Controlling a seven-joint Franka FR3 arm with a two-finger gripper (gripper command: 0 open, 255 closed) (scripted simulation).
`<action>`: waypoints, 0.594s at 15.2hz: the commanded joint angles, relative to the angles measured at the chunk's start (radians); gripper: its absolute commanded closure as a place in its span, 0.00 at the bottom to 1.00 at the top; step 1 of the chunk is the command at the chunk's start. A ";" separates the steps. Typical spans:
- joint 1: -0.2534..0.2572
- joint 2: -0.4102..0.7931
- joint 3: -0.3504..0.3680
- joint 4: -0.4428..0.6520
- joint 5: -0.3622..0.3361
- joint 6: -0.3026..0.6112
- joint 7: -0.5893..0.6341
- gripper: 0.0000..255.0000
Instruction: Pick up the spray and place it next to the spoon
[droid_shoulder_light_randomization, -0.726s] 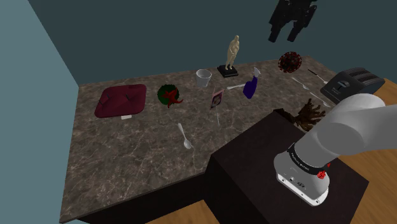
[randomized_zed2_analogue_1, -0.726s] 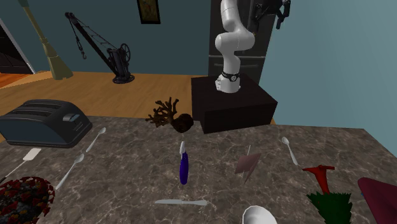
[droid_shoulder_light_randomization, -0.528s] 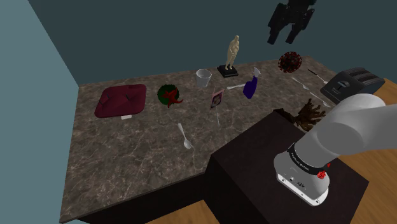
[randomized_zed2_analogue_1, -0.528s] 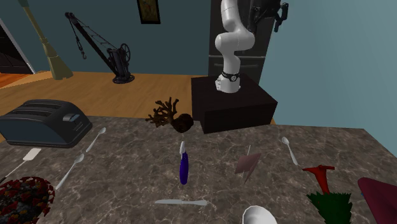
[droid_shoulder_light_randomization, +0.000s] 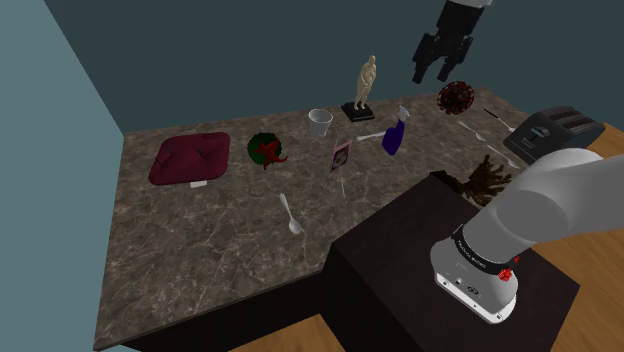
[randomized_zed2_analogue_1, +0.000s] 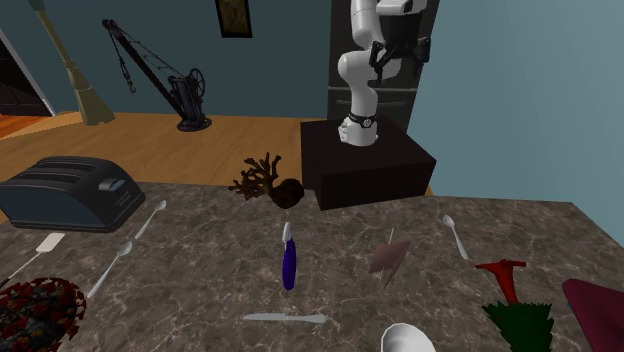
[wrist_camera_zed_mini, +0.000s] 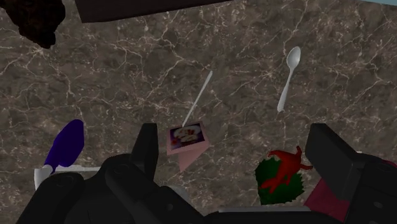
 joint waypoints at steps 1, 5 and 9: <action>-0.009 0.043 -0.027 -0.009 -0.016 0.055 -0.031 0.00; -0.025 0.146 -0.083 -0.010 -0.040 0.162 -0.096 0.00; -0.037 0.267 -0.139 0.011 -0.047 0.265 -0.163 0.00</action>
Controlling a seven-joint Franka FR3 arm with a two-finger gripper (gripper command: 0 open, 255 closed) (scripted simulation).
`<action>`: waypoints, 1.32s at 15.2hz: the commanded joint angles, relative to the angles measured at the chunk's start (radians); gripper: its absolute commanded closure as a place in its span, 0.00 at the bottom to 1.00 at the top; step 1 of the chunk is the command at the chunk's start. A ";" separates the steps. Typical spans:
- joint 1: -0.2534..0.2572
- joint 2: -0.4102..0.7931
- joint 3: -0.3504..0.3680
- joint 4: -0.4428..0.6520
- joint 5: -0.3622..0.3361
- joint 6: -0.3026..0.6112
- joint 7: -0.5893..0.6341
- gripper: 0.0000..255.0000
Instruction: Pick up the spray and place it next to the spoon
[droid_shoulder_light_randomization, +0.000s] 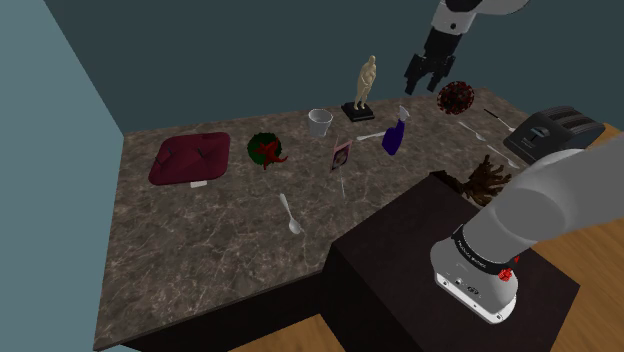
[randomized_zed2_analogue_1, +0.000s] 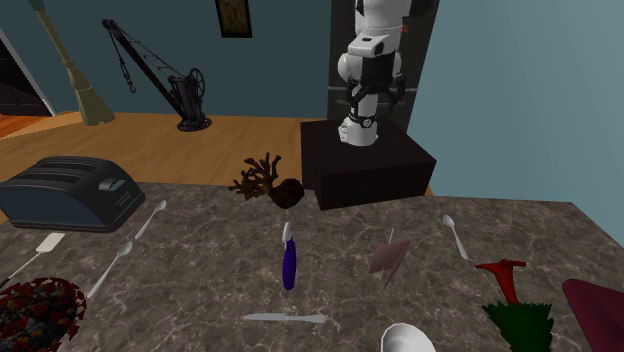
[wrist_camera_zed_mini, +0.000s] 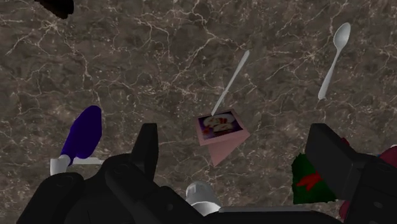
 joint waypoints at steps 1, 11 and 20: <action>-0.007 0.060 -0.029 0.013 -0.002 0.049 -0.038 0.00; -0.036 0.423 -0.136 0.170 0.099 0.248 -0.244 0.00; -0.135 0.775 -0.134 0.423 0.264 0.323 -0.430 0.00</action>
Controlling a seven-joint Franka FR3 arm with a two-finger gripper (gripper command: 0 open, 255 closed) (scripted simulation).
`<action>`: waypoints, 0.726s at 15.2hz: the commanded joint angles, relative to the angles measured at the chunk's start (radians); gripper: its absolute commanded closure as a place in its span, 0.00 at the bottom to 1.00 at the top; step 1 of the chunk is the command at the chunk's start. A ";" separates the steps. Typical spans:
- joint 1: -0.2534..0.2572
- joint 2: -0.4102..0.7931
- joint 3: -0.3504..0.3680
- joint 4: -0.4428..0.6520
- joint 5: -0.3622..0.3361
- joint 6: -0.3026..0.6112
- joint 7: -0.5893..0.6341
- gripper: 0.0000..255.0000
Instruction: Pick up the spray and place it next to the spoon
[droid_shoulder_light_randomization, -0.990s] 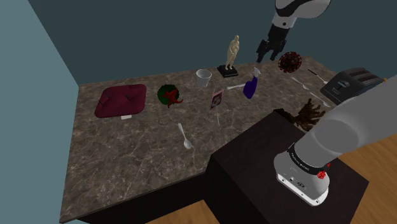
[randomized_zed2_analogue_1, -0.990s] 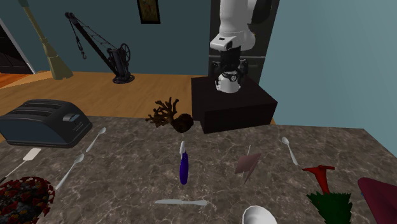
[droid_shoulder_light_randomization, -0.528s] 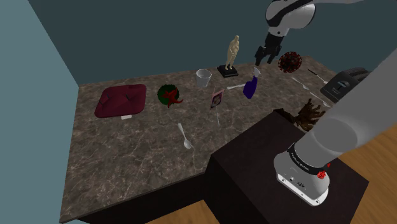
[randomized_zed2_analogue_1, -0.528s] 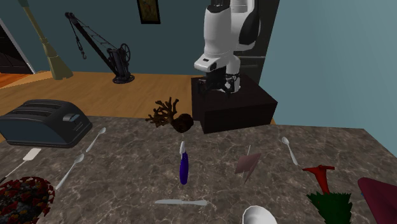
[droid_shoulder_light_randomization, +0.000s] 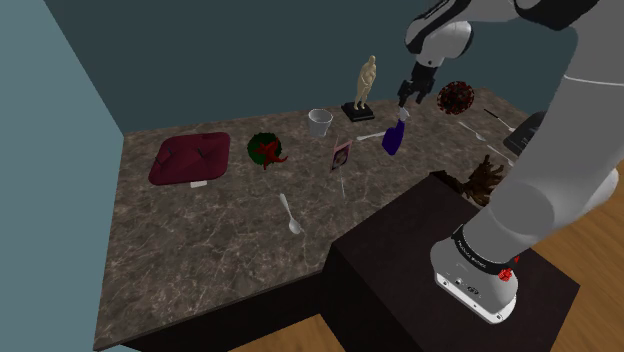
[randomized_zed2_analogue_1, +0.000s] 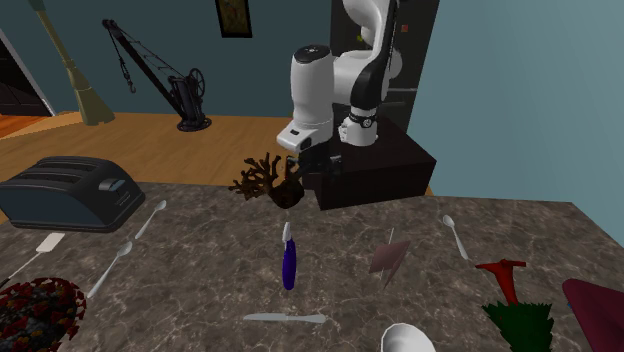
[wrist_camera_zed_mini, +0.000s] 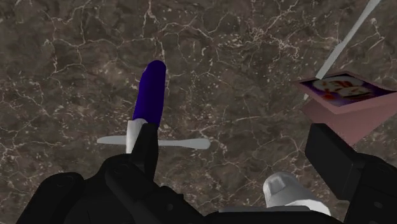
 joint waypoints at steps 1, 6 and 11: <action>-0.029 0.077 0.009 0.067 0.032 0.007 -0.033 0.00; -0.111 0.270 0.039 0.264 0.091 0.000 -0.091 0.00; -0.158 0.389 0.060 0.382 0.117 0.003 -0.112 0.00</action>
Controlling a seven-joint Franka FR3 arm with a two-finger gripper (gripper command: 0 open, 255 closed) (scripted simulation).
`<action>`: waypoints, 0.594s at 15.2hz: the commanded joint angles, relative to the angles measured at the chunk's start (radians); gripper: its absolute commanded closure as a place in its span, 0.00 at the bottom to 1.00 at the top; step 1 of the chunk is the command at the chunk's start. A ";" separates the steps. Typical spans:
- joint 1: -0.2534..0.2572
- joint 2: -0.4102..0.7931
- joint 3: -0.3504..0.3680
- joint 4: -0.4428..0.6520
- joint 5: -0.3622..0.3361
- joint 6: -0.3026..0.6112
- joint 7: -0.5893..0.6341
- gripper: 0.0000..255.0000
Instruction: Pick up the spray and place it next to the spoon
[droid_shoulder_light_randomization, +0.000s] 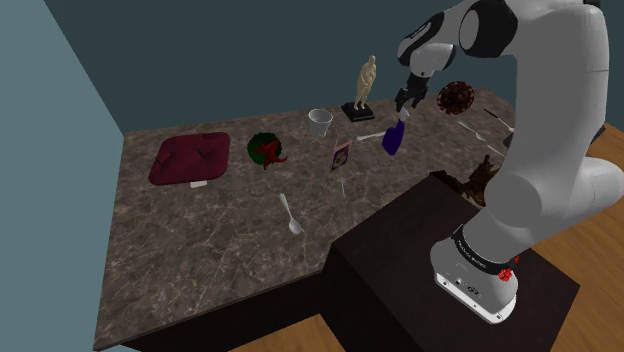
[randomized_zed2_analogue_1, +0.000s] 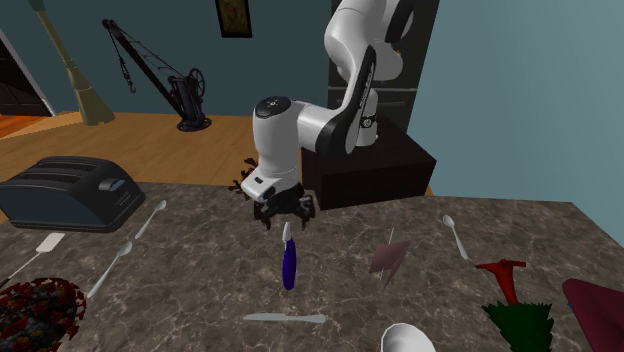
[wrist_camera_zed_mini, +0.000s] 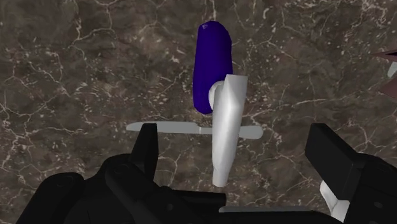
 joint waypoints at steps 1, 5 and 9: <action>-0.005 0.019 0.006 0.002 0.007 0.018 -0.005 0.00; -0.012 0.055 0.017 0.005 0.019 0.050 -0.012 0.00; -0.013 0.061 0.019 0.006 0.021 0.055 -0.012 0.00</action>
